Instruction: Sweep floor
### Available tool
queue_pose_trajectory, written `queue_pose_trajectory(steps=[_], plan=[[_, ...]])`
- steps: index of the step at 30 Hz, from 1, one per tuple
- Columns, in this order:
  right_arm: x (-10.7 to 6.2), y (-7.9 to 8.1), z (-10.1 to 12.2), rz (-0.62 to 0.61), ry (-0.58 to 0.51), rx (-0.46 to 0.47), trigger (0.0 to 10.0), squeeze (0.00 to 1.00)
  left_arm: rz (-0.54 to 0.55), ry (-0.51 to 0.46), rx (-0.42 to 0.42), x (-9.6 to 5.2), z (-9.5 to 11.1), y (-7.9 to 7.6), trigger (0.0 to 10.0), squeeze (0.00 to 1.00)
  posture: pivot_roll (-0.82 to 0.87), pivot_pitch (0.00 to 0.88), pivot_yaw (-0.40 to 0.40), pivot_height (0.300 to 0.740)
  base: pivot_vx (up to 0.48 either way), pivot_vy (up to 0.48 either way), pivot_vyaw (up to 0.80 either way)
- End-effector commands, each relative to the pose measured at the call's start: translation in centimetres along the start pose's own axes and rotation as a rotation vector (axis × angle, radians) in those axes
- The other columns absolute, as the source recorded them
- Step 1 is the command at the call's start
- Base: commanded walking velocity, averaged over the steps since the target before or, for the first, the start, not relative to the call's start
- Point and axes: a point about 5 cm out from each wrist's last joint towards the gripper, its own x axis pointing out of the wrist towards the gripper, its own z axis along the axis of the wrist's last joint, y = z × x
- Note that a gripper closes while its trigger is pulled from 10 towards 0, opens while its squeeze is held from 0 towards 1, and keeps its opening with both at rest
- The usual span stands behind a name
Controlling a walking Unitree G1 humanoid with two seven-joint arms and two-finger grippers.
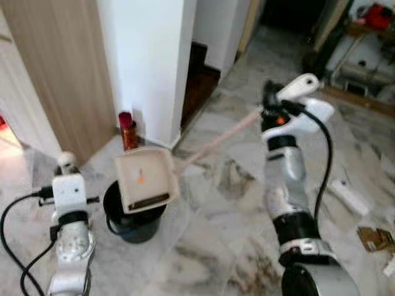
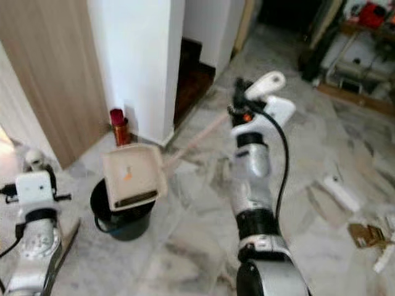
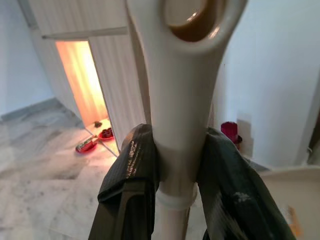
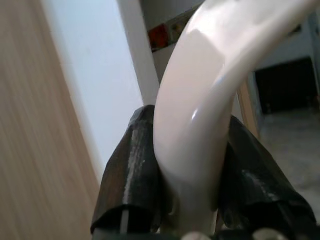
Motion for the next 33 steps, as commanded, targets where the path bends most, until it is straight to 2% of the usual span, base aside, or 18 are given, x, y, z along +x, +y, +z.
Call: queue_pose_trajectory(steps=[1, 12, 18, 30, 33], plan=[[0.88, 1.34, 1.33, 0.032, -0.079, 0.029, 10.0, 0.0, 0.013, -0.061, 0.007, 0.36, 1.01, 0.38, 10.0, 0.0, 0.26, 0.0, -0.142, 0.74, 0.352, 0.0, 0.0], [0.74, 1.39, 1.2, 0.037, -0.07, 0.027, 10.0, 0.0, 0.036, -0.071, 0.002, 0.08, 1.05, 0.72, 10.0, 0.0, 0.26, 0.0, -0.15, 0.74, 0.34, 0.0, 0.0], [0.72, 1.42, 1.13, 0.041, -0.064, 0.022, 10.0, 0.0, 0.039, -0.08, -0.002, 0.03, 1.19, 0.73, 10.0, 0.0, 0.26, 0.0, -0.154, 0.74, 0.0, 0.0, 0.55], [0.7, 1.5, 1.37, 0.039, -0.078, 0.029, 10.0, 0.0, 0.042, -0.081, -0.006, -0.23, 1.21, 0.63, 10.0, 0.0, 0.26, 0.0, -0.162, 0.74, 0.0, 0.0, 0.0], [0.71, 1.8, 1.58, 0.058, -0.091, 0.005, 10.0, 0.0, 0.044, -0.082, -0.005, -0.24, 1.21, 0.62, 10.0, 0.0, 0.26, 0.0, -0.162, 0.74, 0.0, 0.0, 0.0]])
